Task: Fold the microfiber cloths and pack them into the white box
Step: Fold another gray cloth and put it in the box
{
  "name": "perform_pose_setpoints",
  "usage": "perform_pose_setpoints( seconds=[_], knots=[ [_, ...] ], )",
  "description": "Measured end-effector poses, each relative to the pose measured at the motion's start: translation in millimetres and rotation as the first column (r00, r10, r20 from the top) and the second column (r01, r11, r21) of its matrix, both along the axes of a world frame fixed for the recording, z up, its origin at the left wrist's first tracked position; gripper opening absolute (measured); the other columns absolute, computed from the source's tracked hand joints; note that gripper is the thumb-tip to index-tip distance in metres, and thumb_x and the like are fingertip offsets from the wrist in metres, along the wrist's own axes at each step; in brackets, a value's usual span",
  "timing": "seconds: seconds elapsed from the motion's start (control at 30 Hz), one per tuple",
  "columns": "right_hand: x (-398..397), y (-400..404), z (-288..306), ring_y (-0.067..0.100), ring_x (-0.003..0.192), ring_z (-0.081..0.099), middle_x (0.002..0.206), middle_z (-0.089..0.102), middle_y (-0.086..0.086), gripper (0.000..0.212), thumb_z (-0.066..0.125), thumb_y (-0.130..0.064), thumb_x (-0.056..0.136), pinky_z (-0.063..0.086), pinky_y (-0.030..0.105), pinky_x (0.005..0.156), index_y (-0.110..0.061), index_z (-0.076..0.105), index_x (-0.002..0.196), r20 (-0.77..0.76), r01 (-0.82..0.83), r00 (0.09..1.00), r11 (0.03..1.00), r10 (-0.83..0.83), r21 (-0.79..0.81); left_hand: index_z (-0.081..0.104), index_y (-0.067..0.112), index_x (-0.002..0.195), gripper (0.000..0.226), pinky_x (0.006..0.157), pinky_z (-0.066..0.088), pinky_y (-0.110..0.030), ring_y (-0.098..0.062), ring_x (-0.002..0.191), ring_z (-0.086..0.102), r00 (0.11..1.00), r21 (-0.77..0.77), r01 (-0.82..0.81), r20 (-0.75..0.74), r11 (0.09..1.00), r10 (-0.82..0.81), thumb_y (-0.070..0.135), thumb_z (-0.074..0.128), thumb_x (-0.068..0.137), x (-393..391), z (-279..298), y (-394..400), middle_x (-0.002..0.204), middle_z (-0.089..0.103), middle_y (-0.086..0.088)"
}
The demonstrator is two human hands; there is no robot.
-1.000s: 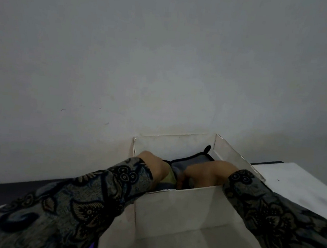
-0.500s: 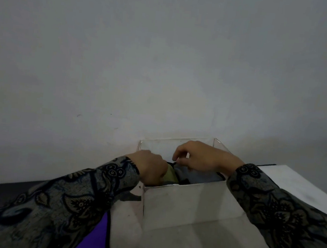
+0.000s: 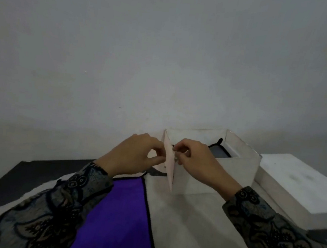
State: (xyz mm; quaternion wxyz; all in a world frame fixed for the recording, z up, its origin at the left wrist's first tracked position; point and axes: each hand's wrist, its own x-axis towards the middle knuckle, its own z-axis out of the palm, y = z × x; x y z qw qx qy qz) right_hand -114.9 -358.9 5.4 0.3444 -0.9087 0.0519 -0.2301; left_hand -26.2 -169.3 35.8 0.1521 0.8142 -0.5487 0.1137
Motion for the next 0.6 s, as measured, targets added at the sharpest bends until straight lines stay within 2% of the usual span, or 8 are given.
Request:
perform_pose_setpoints(
  seconds=[0.17, 0.23, 0.3, 0.43, 0.53, 0.6],
  knots=[
    [-25.6, 44.0, -32.4, 0.006, 0.074, 0.069, 0.088, 0.070, -0.007, 0.010, 0.062, -0.017, 0.093, 0.045, 0.009, 0.057, -0.025, 0.067, 0.096, -0.003, -0.009, 1.000, 0.994, 0.009, 0.112, 0.069, 0.032, 0.098, 0.018, 0.081, 0.051, -0.029, 0.000, 0.088, 0.060, 0.996, -0.039, -0.073, -0.055, 0.997, 0.071, 0.046, 0.059, 0.091, -25.7, -36.9, 67.2, 0.097, 0.069, 0.017],
    [-35.3, 60.5, -49.8, 0.006, 0.071, 0.069, 0.085, 0.070, -0.006, 0.010, 0.062, -0.018, 0.093, 0.048, 0.011, 0.056, -0.024, 0.068, 0.096, -0.026, -0.019, 0.999, 0.985, 0.024, 0.171, 0.068, 0.034, 0.096, 0.024, 0.081, 0.051, -0.027, 0.001, 0.089, 0.060, 0.992, -0.053, -0.114, -0.065, 0.992, 0.111, 0.052, 0.055, 0.089, -38.3, -53.0, 93.9, 0.096, 0.068, 0.018],
    [-43.3, 76.6, -70.3, 0.007, 0.073, 0.068, 0.086, 0.069, -0.007, 0.010, 0.062, -0.019, 0.093, 0.052, 0.017, 0.061, -0.024, 0.069, 0.098, -0.059, -0.048, 0.997, 0.985, 0.058, 0.165, 0.068, 0.033, 0.095, 0.023, 0.080, 0.051, -0.027, 0.002, 0.087, 0.060, 0.985, -0.056, -0.155, -0.081, 0.986, 0.150, 0.050, 0.056, 0.088, -50.4, -69.3, 119.1, 0.094, 0.068, 0.018],
    [-59.4, 99.0, -107.4, 0.006, 0.085, 0.064, 0.099, 0.066, -0.012, 0.014, 0.067, -0.023, 0.092, 0.049, 0.015, 0.070, -0.026, 0.069, 0.105, -0.128, -0.240, 0.962, 0.970, 0.243, 0.035, 0.067, 0.034, 0.096, 0.016, 0.084, 0.051, -0.026, 0.003, 0.091, 0.060, 0.959, -0.016, -0.216, -0.190, 0.976, 0.209, 0.046, 0.065, 0.087, -70.5, -105.2, 168.9, 0.094, 0.067, 0.019],
    [-69.0, 100.5, -127.7, 0.004, 0.102, 0.058, 0.111, 0.061, -0.017, 0.027, 0.075, -0.037, 0.085, 0.045, 0.014, 0.084, -0.032, 0.067, 0.111, -0.261, -0.481, 0.848, 0.877, 0.461, -0.015, 0.066, 0.037, 0.101, 0.028, 0.096, 0.044, -0.022, 0.006, 0.103, 0.054, 0.928, 0.049, -0.186, -0.319, 0.981, 0.192, 0.055, 0.069, 0.080, -79.7, -131.8, 200.7, 0.104, 0.063, 0.023],
    [-75.4, 100.8, -135.2, 0.000, 0.118, 0.049, 0.121, 0.054, -0.022, 0.042, 0.078, -0.051, 0.077, 0.039, 0.012, 0.098, -0.036, 0.065, 0.115, -0.355, -0.557, 0.779, 0.830, 0.518, -0.012, 0.064, 0.040, 0.107, 0.037, 0.103, 0.036, -0.020, 0.006, 0.114, 0.048, 0.892, 0.081, -0.153, -0.418, 0.985, 0.173, 0.057, 0.074, 0.076, -85.3, -149.0, 215.3, 0.114, 0.057, 0.025]
  ],
)
